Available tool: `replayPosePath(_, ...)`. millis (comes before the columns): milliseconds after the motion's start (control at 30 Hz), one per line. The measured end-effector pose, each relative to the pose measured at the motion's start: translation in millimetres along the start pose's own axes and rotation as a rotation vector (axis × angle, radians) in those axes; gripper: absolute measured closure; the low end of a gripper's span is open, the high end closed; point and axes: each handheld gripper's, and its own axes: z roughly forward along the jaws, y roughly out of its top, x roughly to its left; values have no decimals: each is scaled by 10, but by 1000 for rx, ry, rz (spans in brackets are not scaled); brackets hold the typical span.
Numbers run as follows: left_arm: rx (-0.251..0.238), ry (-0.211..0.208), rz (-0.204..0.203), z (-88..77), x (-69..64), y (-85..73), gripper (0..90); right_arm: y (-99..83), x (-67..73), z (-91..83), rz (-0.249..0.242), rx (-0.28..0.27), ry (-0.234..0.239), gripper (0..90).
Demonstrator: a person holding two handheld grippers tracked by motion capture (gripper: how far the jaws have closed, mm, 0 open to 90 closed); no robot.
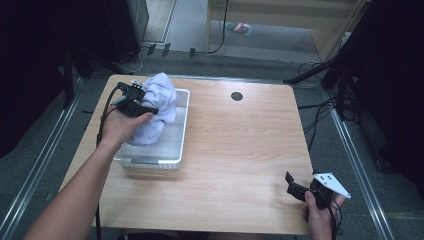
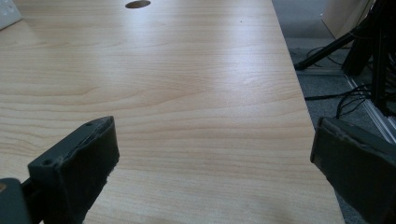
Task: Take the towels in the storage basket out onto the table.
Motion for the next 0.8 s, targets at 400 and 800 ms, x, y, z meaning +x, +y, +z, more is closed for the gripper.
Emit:
replayPosePath(400, -48, -65, -6, -239, -91, 85, 627, 0, 3, 0, -1, 1, -7, 9)
replayPosePath(800, -54, -110, 26, -329, -377, 244, 626, -1, 1, -2, 1, -5, -6, 11)
